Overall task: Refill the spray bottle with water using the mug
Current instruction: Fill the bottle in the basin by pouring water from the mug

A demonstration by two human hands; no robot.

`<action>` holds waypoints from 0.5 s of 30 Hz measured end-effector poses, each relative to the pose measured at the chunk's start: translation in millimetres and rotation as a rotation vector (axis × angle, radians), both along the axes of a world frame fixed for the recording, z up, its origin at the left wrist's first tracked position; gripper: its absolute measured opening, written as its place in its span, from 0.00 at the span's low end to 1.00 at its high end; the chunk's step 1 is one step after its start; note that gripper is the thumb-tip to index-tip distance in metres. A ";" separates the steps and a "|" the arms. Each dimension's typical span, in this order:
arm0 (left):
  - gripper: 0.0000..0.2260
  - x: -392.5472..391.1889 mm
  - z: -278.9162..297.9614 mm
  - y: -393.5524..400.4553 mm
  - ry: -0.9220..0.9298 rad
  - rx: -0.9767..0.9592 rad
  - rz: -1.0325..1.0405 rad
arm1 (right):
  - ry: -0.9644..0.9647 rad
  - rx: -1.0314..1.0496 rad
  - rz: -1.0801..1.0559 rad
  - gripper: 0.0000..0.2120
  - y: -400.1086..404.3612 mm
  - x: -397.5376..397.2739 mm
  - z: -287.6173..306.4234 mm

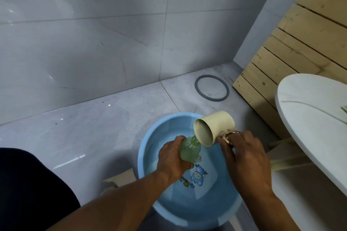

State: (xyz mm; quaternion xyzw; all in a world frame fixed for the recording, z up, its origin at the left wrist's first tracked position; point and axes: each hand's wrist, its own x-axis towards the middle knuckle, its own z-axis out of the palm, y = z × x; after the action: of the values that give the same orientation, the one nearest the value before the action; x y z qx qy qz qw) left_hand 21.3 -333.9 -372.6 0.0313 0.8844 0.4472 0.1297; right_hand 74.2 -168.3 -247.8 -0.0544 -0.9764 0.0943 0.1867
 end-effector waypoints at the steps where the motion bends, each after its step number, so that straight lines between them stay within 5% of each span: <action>1: 0.34 0.1 0.5 0.0 -0.004 0.001 0.001 | 0.003 0.002 0.005 0.09 -0.3 -0.1 -0.1; 15: 0.31 0.9 5.2 0.3 -0.004 -0.001 0.005 | 0.080 0.078 0.088 0.09 -4.0 0.1 -1.6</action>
State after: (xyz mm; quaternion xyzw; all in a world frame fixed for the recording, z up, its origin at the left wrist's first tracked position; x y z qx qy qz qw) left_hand 22.1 -333.6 -367.4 0.0280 0.8844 0.4473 0.1305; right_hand 74.4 -172.3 -249.5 -0.0003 -0.9725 0.0665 0.2233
